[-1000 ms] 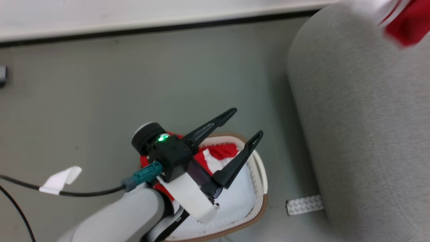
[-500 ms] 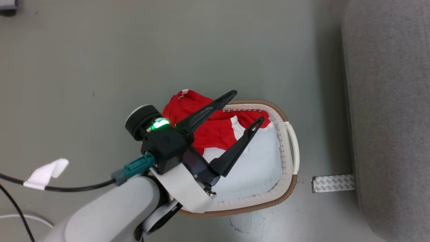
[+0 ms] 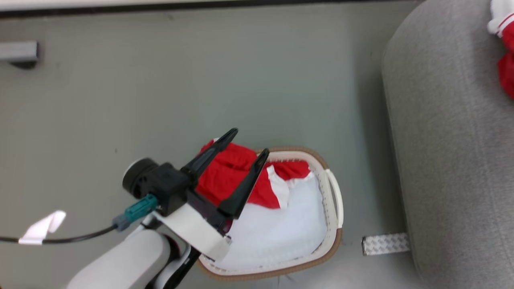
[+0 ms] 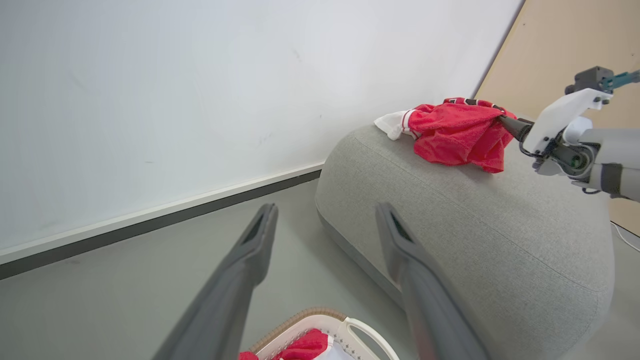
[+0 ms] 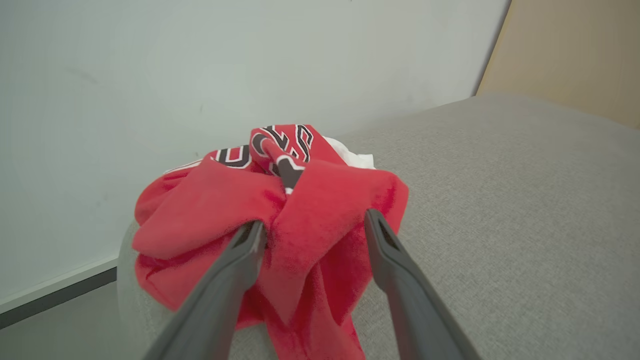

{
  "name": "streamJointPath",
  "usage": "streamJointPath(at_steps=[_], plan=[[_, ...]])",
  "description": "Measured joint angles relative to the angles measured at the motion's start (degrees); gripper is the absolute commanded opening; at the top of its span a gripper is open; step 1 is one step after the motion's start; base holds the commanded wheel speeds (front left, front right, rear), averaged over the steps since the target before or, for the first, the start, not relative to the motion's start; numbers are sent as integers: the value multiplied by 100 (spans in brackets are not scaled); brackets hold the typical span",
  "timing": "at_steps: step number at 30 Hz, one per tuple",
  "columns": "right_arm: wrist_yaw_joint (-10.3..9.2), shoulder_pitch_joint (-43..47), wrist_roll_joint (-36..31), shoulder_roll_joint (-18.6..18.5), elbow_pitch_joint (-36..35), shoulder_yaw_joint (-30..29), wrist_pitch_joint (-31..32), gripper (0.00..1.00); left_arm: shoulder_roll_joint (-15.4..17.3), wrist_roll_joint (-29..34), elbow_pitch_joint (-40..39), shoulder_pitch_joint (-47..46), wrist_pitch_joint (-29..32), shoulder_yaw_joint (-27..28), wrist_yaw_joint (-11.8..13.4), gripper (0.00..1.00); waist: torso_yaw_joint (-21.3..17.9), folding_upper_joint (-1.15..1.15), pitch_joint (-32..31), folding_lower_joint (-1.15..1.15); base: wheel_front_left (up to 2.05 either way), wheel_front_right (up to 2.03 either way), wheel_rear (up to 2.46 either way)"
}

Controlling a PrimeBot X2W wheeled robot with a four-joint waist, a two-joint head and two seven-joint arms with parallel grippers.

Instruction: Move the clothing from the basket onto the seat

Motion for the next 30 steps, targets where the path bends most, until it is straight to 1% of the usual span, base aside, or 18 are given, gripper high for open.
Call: streamJointPath(at_steps=[5,8,12,15,17,19,22,25,30], plan=[[0,945,1125,12,-127,984,-7,100,31,-177,151,483,-132,169,197,100,-13,0,-524,0,0,0,0],[0,1677,1792,11,-349,1783,-8,100,80,-302,213,791,-214,299,319,100,8,0,-848,-1,0,0,0],[0,2452,2608,13,-953,2864,-8,100,154,-283,325,1138,-270,516,505,100,59,0,-1247,-2,0,0,0],[0,2969,3100,15,-1475,3506,-18,100,73,-230,380,1380,-293,698,594,100,143,0,-1518,-2,0,0,0],[-1,3256,3356,9,-1812,3920,-21,100,-48,-156,371,1547,-301,928,643,100,234,0,-1684,-2,0,0,0],[0,3511,3544,12,-2100,4332,-21,100,-185,-33,369,1745,-303,1148,649,100,356,0,-1826,-2,0,0,0],[0,3897,3728,22,-2428,4735,-21,100,-339,109,439,2067,-307,1478,622,100,584,0,-2021,-2,0,0,0],[0,4217,3838,19,-2650,5022,-21,100,-465,355,521,2343,-307,1814,567,100,826,0,-2203,-2,0,0,0],[0,4672,3804,23,-2753,5343,-21,100,-727,701,798,2750,-308,2310,363,100,1146,0,-2500,-2,0,0,0]])
